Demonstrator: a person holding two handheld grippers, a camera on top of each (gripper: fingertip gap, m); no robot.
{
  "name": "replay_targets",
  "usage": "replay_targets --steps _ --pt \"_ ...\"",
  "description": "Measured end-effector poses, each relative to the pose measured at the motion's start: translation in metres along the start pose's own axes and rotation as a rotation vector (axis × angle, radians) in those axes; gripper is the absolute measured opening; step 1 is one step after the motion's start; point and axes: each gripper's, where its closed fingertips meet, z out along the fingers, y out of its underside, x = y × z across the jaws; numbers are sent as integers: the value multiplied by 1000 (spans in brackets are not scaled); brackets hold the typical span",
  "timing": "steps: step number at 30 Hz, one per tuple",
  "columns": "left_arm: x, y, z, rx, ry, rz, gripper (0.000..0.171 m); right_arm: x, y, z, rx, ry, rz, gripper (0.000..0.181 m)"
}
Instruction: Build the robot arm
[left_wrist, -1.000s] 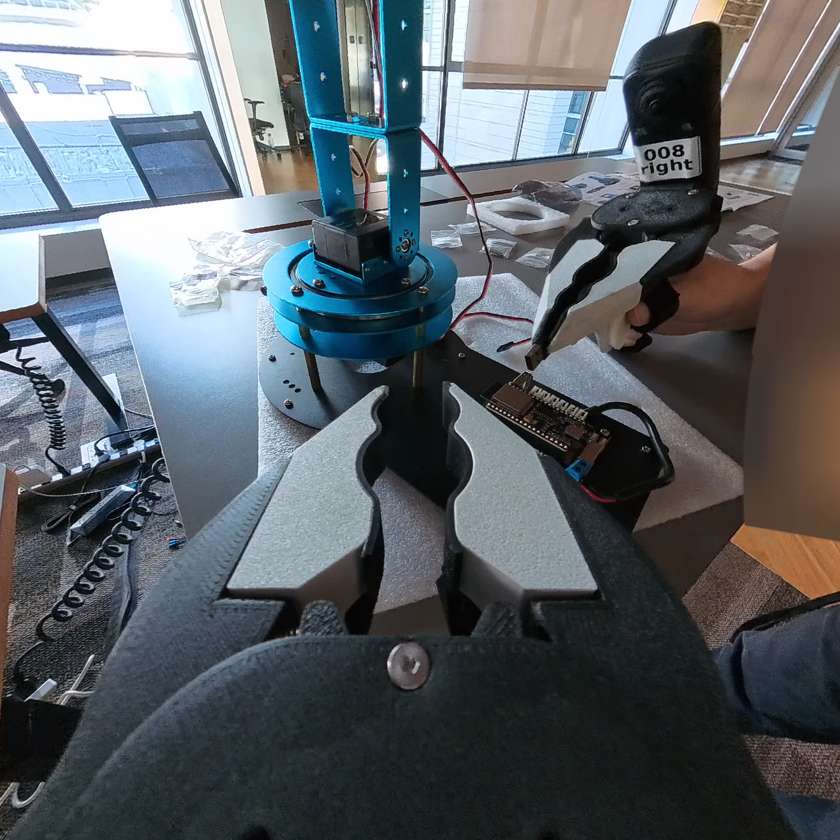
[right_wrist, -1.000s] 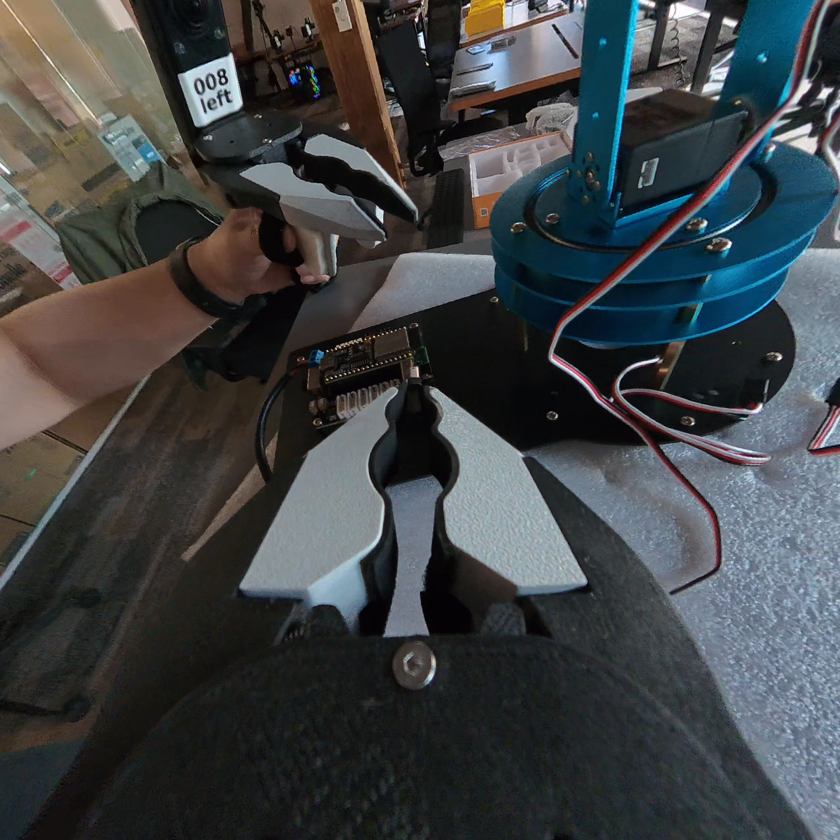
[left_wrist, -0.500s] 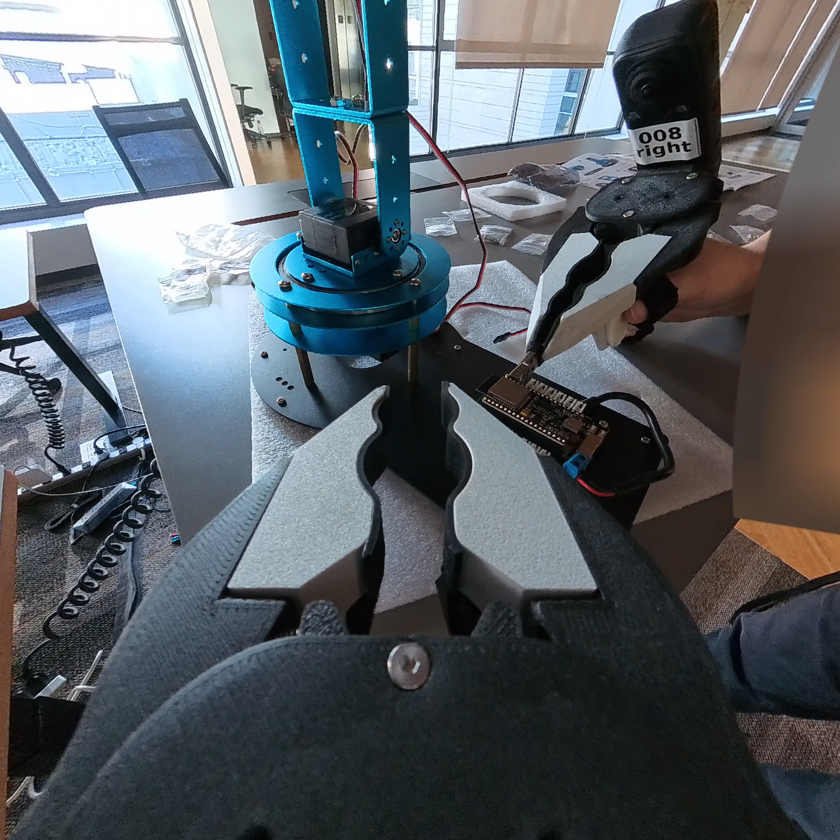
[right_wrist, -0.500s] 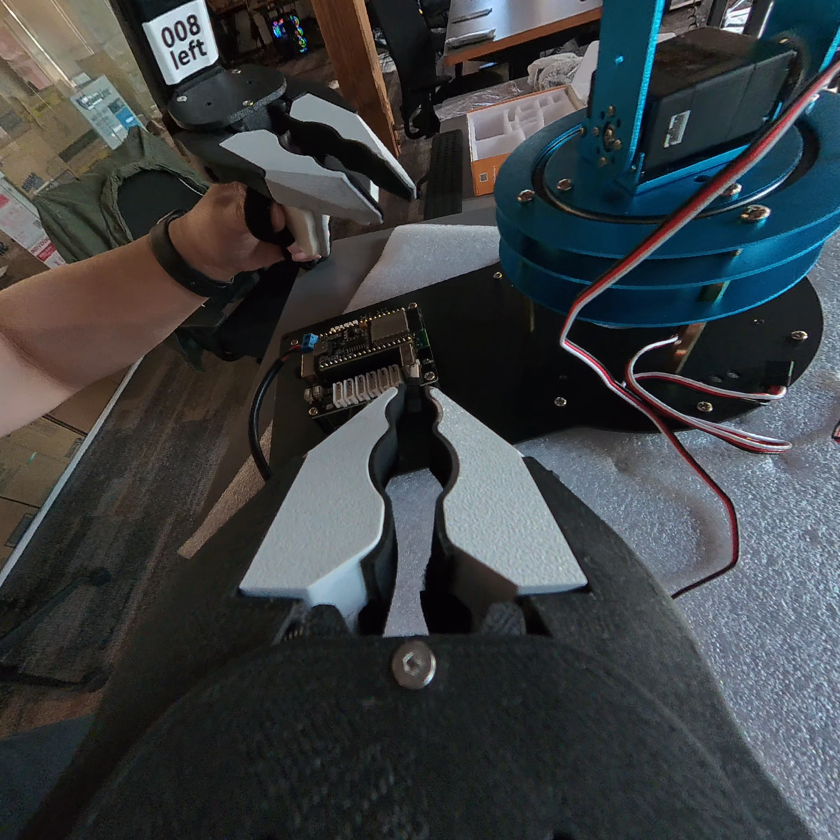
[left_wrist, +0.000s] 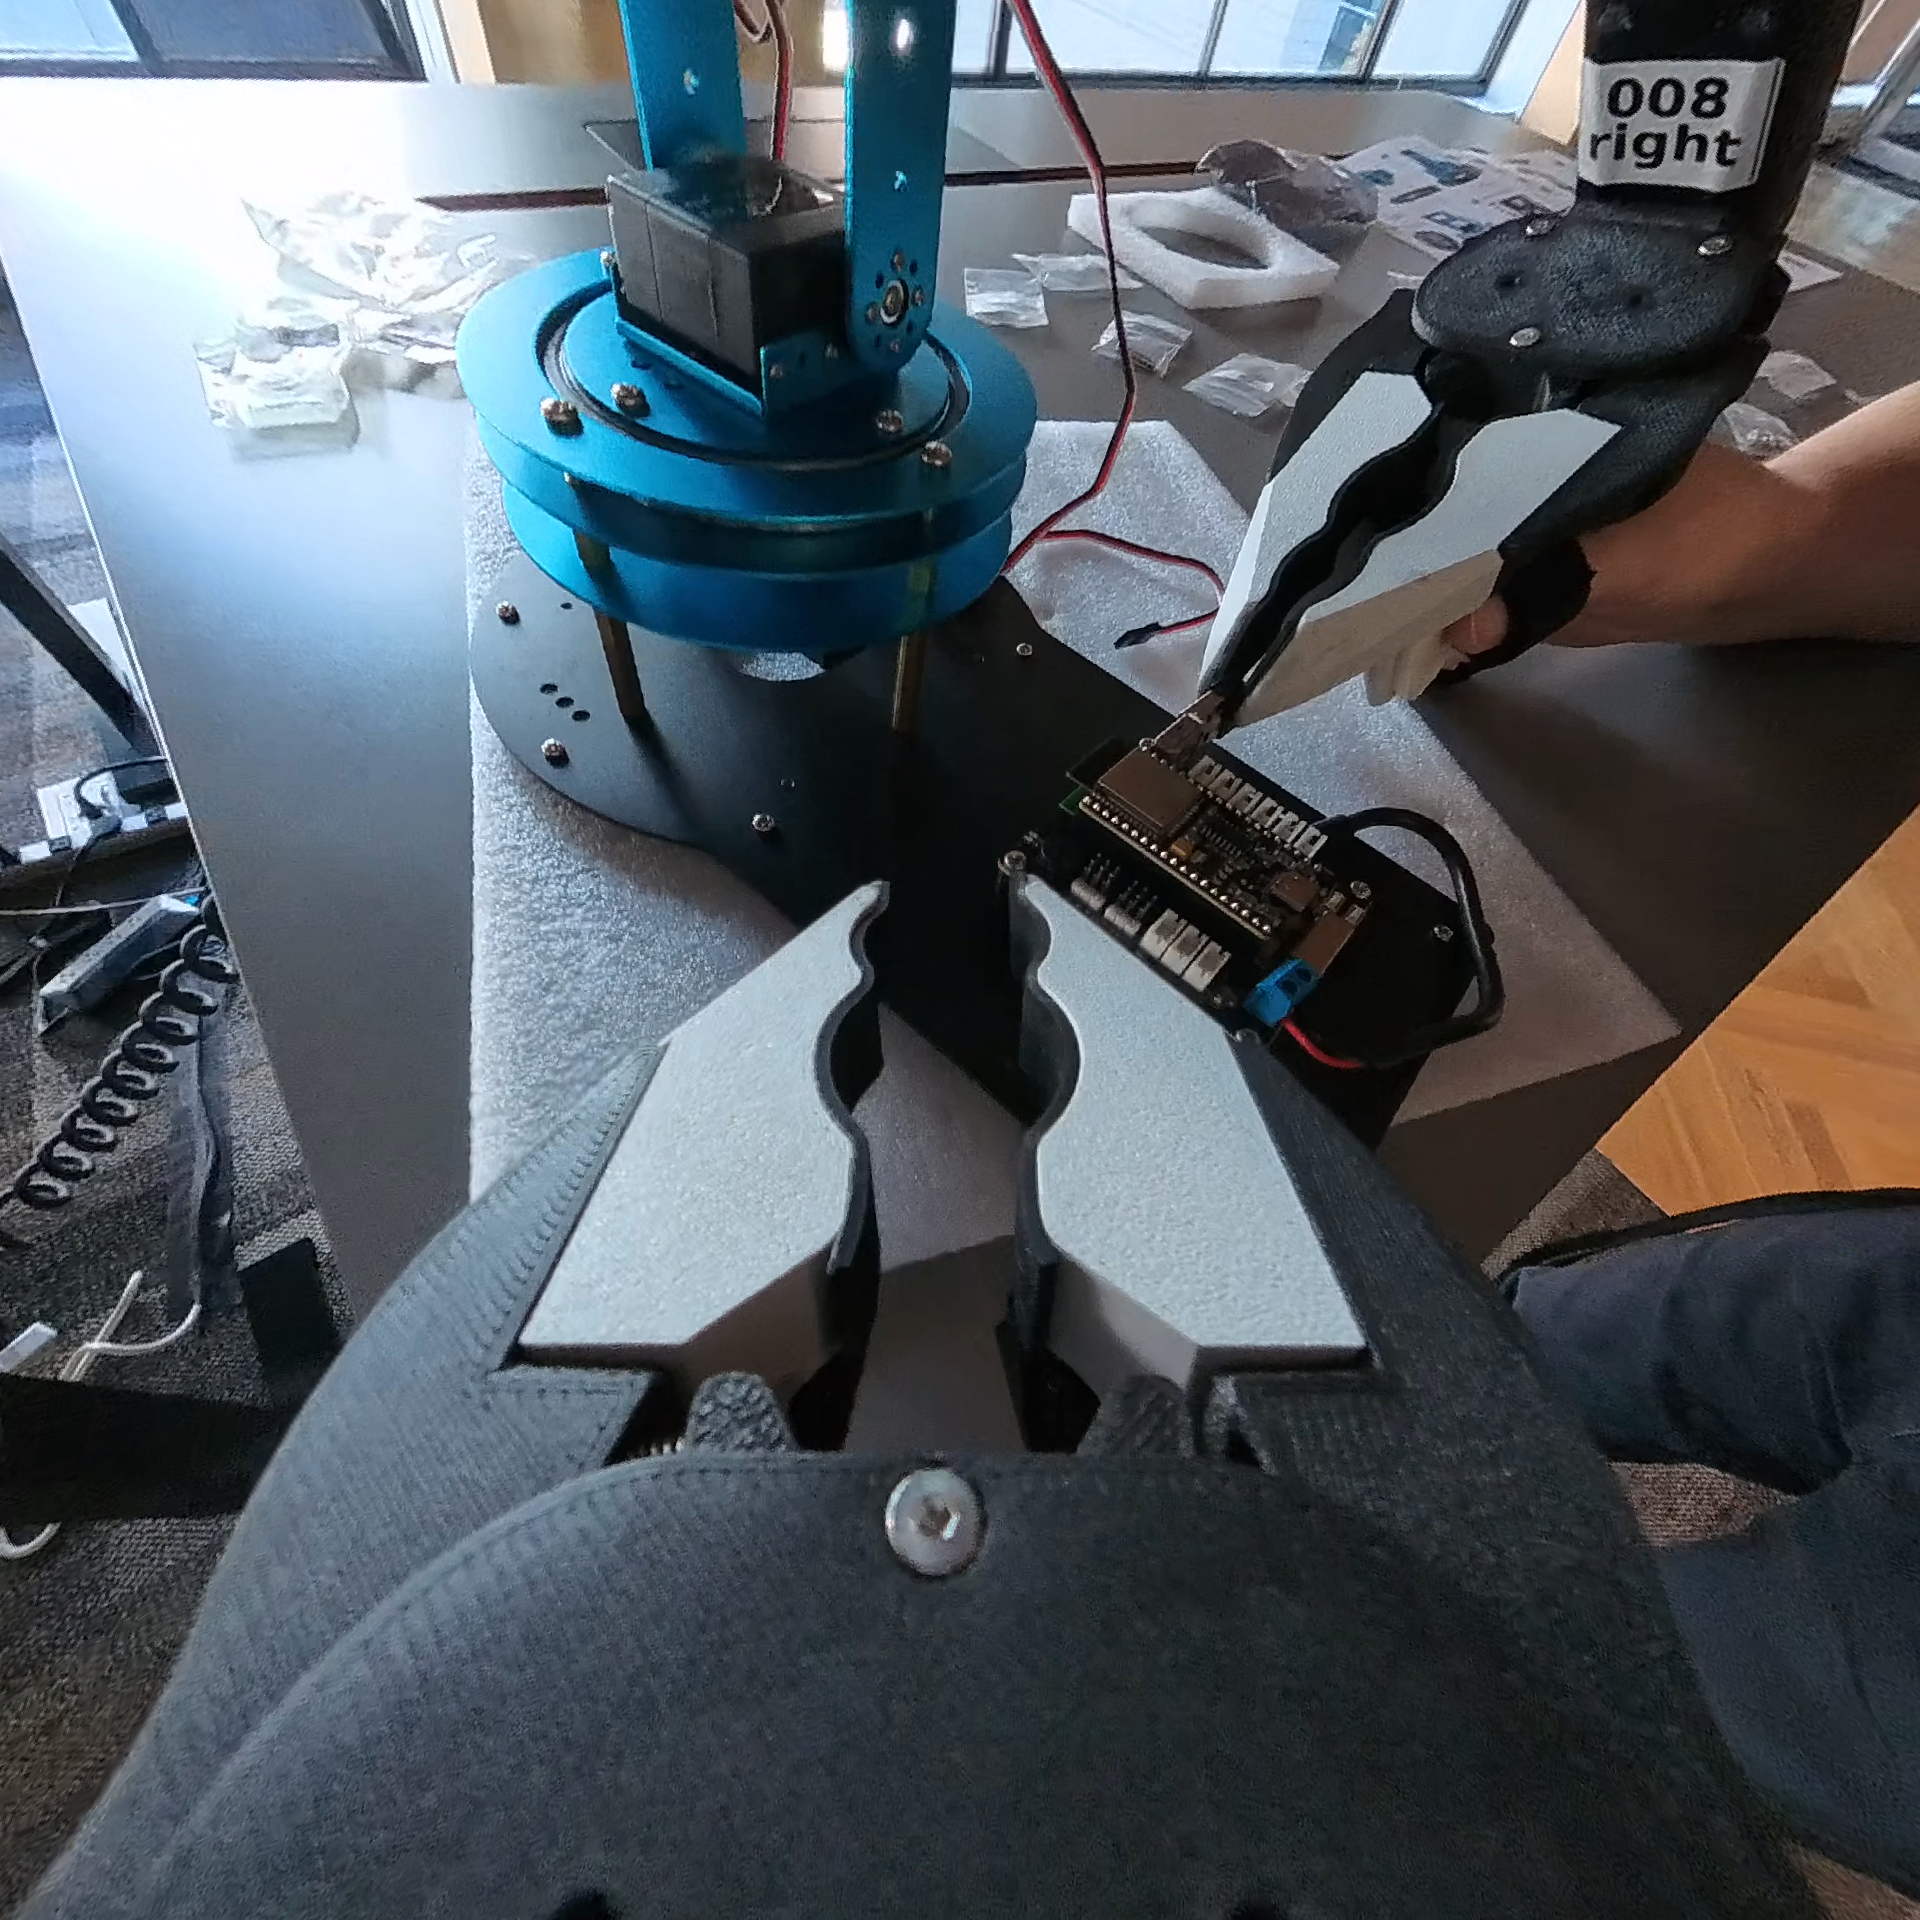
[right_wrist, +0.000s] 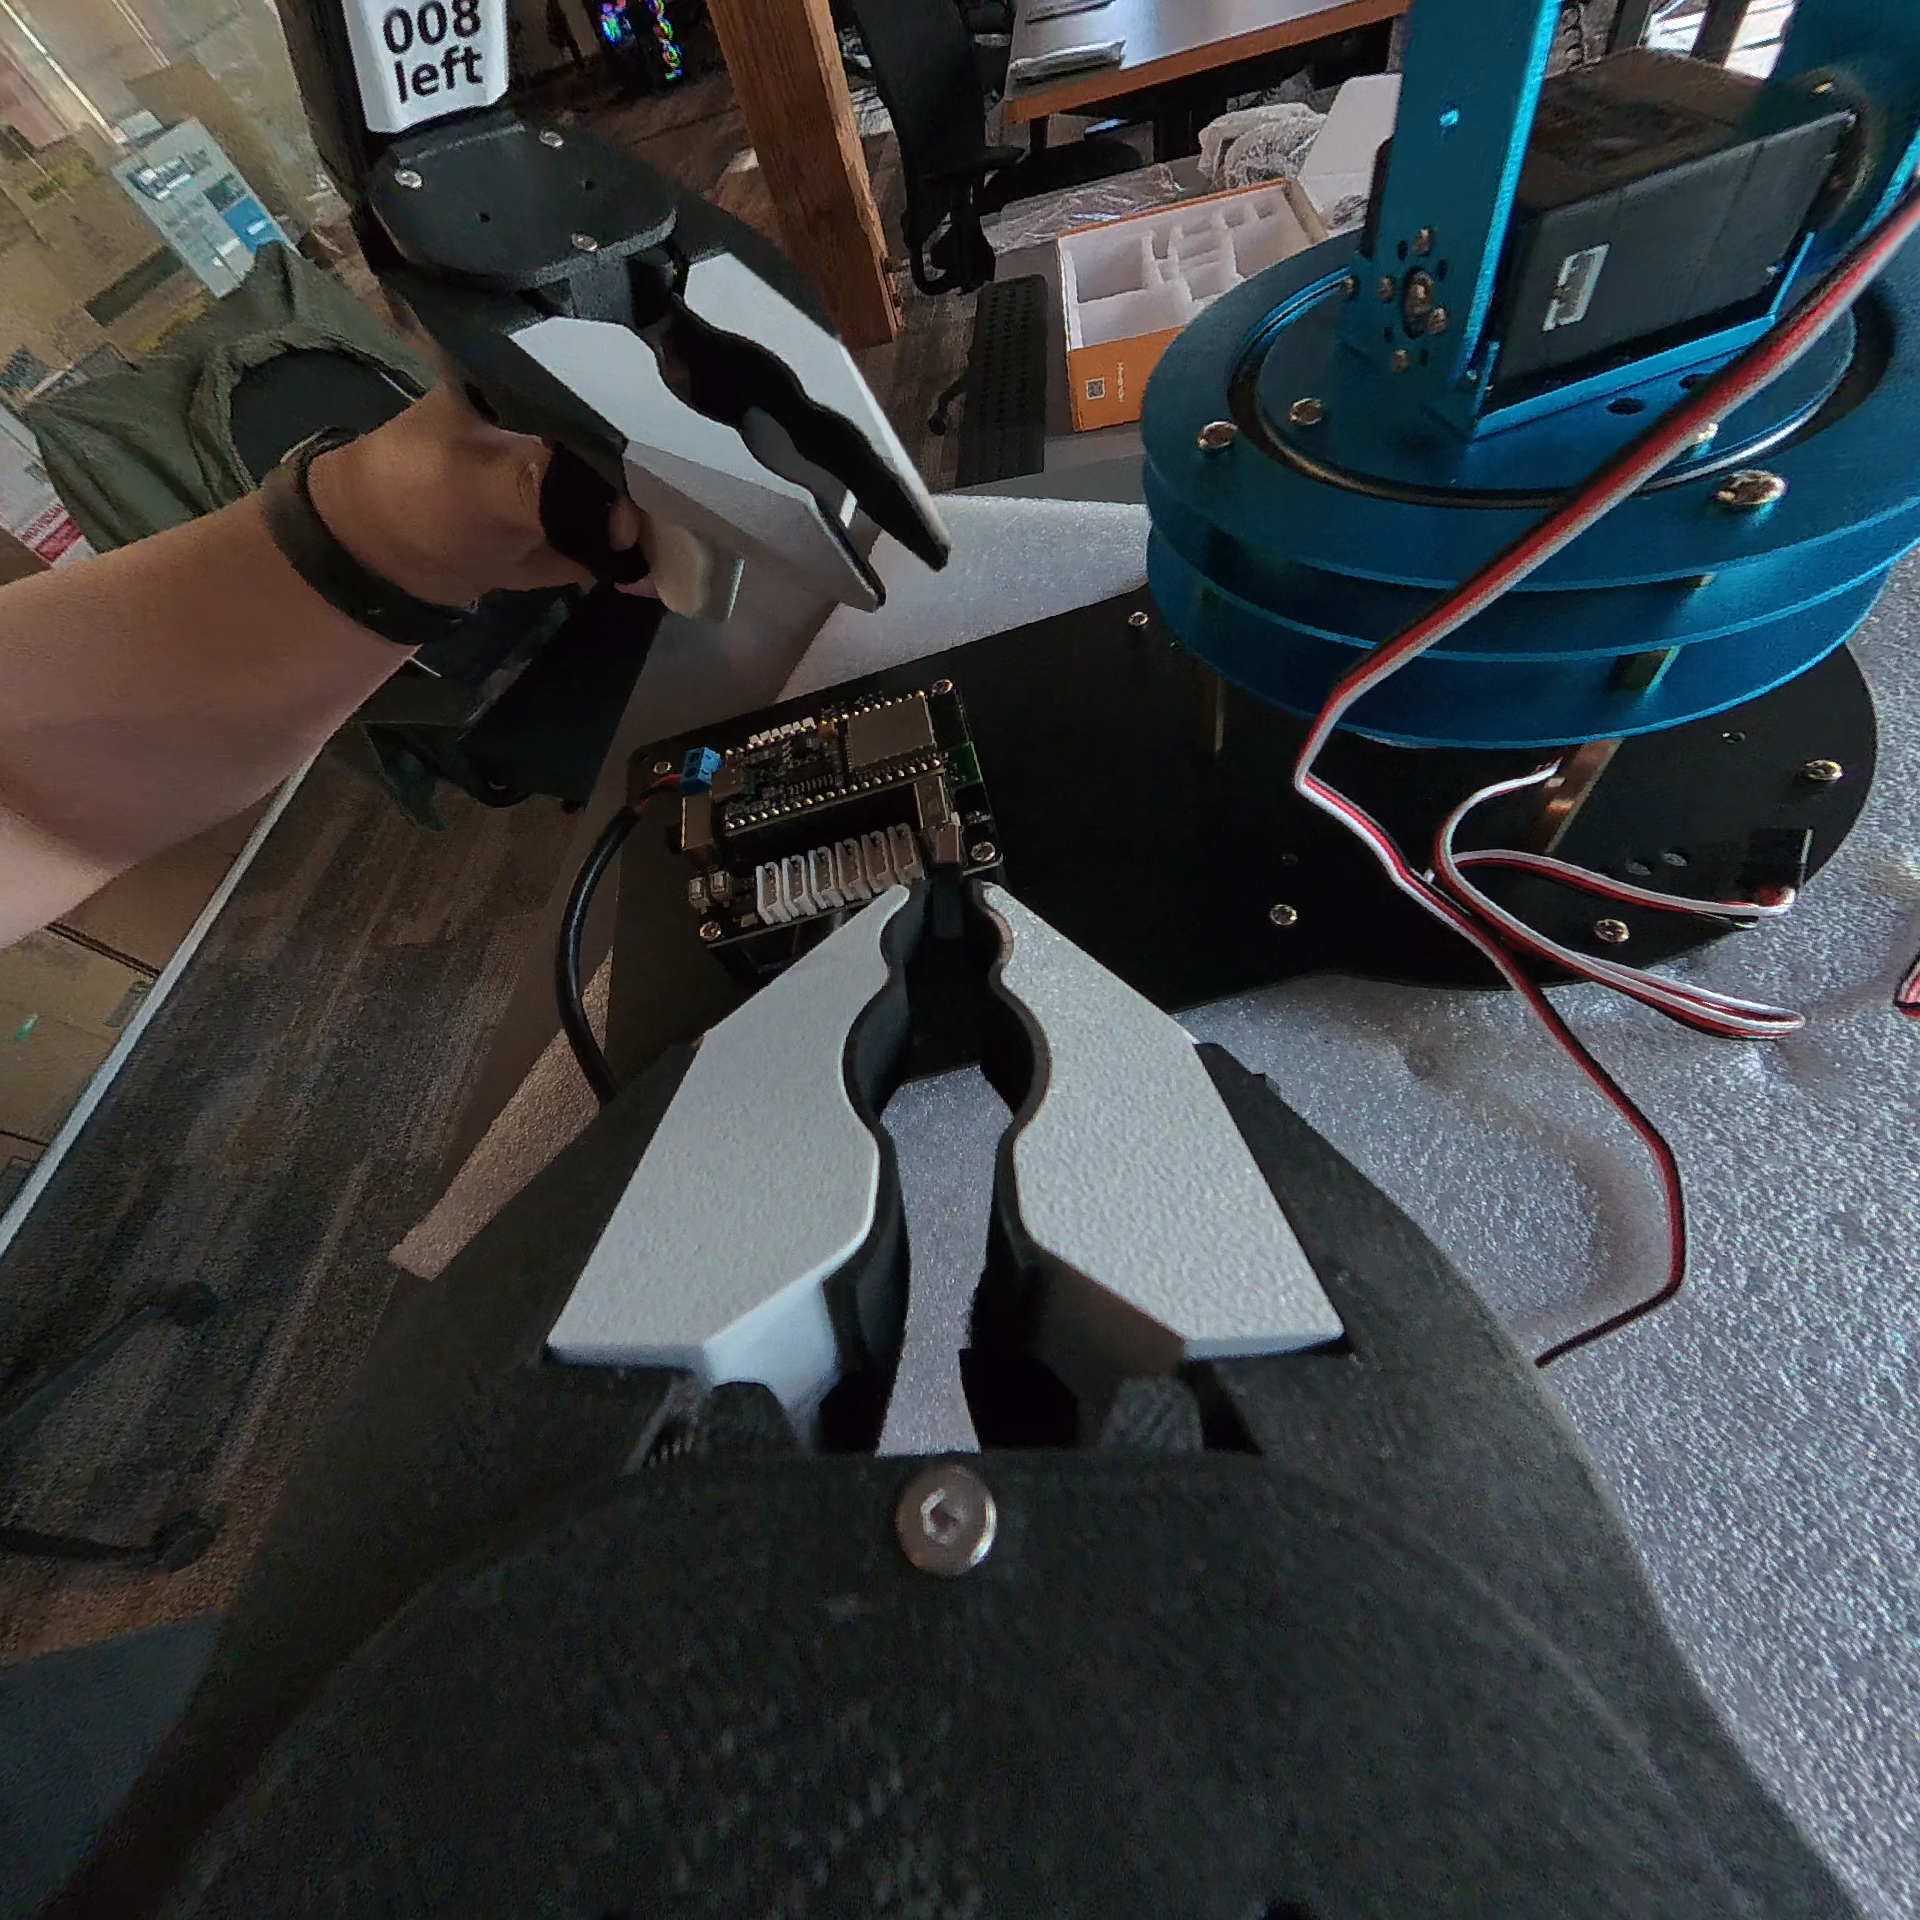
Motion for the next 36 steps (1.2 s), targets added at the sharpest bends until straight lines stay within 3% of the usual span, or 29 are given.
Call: replay_targets --steps 15,22,30,36 --pt "-12 41 -17 -127 -173 -210 15 -1 4 2 -26 17 -15 6" --pt "-15 43 -25 -88 -217 -281 7 -1 4 3 -38 18 -66 6" --pt "5 51 -30 -118 -141 -342 0 0 4 4 -56 -4 -147 6" --pt "24 54 -29 -149 -10 -578 0 0 5 5 -66 -40 -149 6"
